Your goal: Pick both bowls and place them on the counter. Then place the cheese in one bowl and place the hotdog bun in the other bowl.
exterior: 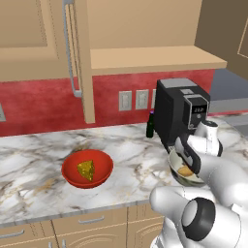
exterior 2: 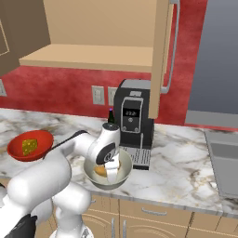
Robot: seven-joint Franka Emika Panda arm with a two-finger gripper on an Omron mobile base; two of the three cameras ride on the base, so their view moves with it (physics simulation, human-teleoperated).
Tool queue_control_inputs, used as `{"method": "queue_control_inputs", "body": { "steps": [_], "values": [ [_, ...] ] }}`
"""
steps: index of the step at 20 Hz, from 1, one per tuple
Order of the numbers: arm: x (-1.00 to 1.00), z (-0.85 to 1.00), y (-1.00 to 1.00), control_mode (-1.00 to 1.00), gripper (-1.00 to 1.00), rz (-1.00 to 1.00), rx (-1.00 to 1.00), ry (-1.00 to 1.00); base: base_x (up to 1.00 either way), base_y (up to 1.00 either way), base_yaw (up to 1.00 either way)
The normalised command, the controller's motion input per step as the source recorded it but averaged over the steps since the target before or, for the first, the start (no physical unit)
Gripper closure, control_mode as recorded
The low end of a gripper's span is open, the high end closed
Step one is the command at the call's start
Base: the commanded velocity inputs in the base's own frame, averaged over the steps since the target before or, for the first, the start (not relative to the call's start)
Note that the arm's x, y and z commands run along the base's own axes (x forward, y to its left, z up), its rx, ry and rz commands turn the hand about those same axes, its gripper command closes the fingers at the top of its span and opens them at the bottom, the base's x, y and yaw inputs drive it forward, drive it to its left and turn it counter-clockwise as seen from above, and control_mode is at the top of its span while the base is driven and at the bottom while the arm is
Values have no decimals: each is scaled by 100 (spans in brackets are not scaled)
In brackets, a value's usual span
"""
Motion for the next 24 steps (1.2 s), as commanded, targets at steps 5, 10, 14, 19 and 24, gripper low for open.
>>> {"method": "queue_control_inputs", "body": {
  "steps": [5, 10, 14, 19, 24],
  "values": [
    [0, 24, 3, -100, -100, 1, 0, 0, 0, 0, 0],
    [-4, 45, 14, -100, -100, 3, 0, -1, 0, 0, 0],
    [-23, 47, 9, -100, -100, 7, 0, -4, 0, 0, 0],
    [-42, 43, 11, -100, -100, 18, 0, -3, 0, 0, 0],
    [-45, 37, 33, -100, -100, 30, 0, -5, 0, 0, 0]
  ]
}}
